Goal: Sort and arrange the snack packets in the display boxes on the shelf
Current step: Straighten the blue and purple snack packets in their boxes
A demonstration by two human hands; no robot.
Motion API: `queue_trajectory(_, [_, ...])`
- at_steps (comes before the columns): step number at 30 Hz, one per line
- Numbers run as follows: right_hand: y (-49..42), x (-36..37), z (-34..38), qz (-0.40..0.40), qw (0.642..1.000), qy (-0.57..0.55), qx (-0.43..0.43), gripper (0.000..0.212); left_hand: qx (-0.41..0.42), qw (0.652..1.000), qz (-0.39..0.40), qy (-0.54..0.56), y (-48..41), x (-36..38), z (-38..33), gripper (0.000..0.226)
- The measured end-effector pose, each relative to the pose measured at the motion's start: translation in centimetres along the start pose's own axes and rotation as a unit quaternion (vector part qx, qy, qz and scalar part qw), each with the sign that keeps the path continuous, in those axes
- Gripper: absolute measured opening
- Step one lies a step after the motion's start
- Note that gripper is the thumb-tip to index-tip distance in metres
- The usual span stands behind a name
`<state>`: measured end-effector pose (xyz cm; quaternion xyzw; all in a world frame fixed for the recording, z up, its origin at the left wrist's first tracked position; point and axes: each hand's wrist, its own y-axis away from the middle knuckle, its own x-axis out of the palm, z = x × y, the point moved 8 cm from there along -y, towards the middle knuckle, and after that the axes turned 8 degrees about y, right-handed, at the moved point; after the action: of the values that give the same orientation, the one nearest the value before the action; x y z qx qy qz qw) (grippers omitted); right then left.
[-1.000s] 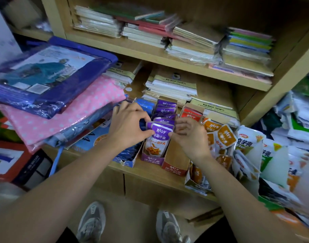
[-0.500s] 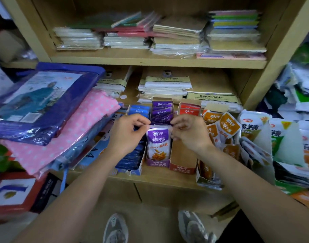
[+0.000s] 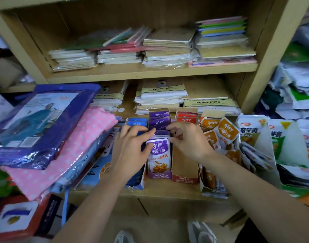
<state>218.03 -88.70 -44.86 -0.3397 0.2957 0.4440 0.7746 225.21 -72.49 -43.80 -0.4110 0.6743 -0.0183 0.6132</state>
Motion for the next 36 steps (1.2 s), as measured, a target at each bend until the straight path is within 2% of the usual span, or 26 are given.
queue_trajectory(3, [-0.8, -0.2, -0.4, -0.017, 1.0, -0.002, 0.01, 0.037, -0.04, 0.996, 0.059, -0.045, 0.3, 1.1, 0.4, 0.063])
queue_trajectory(5, [-1.1, -0.2, -0.5, -0.015, 1.0, -0.006, 0.008, 0.036, -0.052, 0.996, 0.067, -0.035, 0.4, 1.5, 0.5, 0.066])
queue_trajectory(9, [-1.3, -0.1, -0.6, -0.01, 1.0, -0.009, 0.006, 0.03, -0.073, 0.997, -0.024, 0.026, -0.1, -0.4, 1.4, 0.043])
queue_trajectory(13, [-1.4, 0.0, -0.7, -0.019, 1.0, -0.013, 0.013, 0.022, -0.052, 0.998, -0.012, 0.035, -0.1, 0.1, 1.1, 0.031])
queue_trajectory(15, [-1.4, 0.0, -0.9, -0.026, 0.999, -0.03, 0.033, 0.011, -0.052, 0.995, -0.007, 0.087, -0.1, 0.1, 0.9, 0.027])
queue_trajectory(19, [-1.5, -0.3, -1.1, -0.028, 0.998, -0.043, 0.049, 0.021, -0.05, 0.982, 0.027, 0.181, 0.0, -0.6, 0.7, 0.022])
queue_trajectory(24, [-0.7, 0.0, -0.3, 0.081, 0.992, -0.096, -0.007, 0.012, -0.091, 0.934, 0.123, 0.324, 1.1, -0.5, 0.3, 0.021])
queue_trajectory(27, [0.0, 0.0, -0.5, 0.138, 0.983, -0.117, -0.011, 0.021, -0.103, 0.931, 0.125, 0.328, 1.4, -0.3, 0.6, 0.022])
queue_trajectory(30, [0.3, -0.2, -0.4, 0.152, 0.977, -0.153, -0.003, 0.018, -0.109, 0.938, 0.118, 0.307, 1.4, -0.1, 1.0, 0.031])
queue_trajectory(32, [0.4, -0.1, -0.2, 0.153, 0.977, -0.149, -0.007, 0.014, -0.084, 0.95, 0.122, 0.273, 1.2, 0.2, 0.7, 0.035])
queue_trajectory(36, [0.6, 0.2, -0.1, 0.161, 0.967, -0.196, 0.008, 0.011, -0.051, 0.965, 0.089, 0.241, 0.6, 0.1, 0.4, 0.012])
